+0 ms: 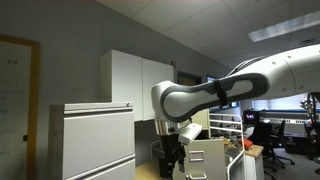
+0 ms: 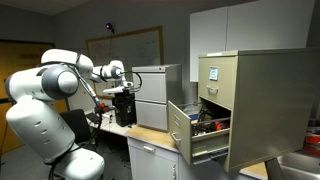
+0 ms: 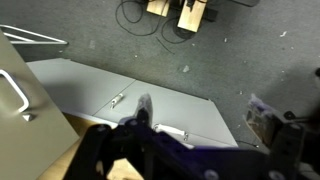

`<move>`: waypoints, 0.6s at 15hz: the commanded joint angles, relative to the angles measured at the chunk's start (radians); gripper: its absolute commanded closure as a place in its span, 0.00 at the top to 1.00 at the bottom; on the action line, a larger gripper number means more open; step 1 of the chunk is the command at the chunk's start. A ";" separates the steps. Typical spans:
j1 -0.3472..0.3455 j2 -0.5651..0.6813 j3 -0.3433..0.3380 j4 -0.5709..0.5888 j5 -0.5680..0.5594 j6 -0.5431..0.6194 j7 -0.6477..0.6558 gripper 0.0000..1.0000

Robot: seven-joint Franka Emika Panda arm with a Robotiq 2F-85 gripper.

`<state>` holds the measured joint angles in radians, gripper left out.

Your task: Close the drawer

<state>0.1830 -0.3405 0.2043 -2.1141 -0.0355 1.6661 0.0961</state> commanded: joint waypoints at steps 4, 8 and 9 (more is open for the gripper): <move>-0.013 0.067 0.026 -0.037 -0.190 0.107 0.031 0.50; -0.034 0.135 0.042 -0.073 -0.369 0.248 0.179 0.19; -0.041 0.154 0.045 -0.084 -0.444 0.278 0.227 0.11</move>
<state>0.1727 -0.2312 0.2212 -2.1809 -0.3316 1.8721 0.2078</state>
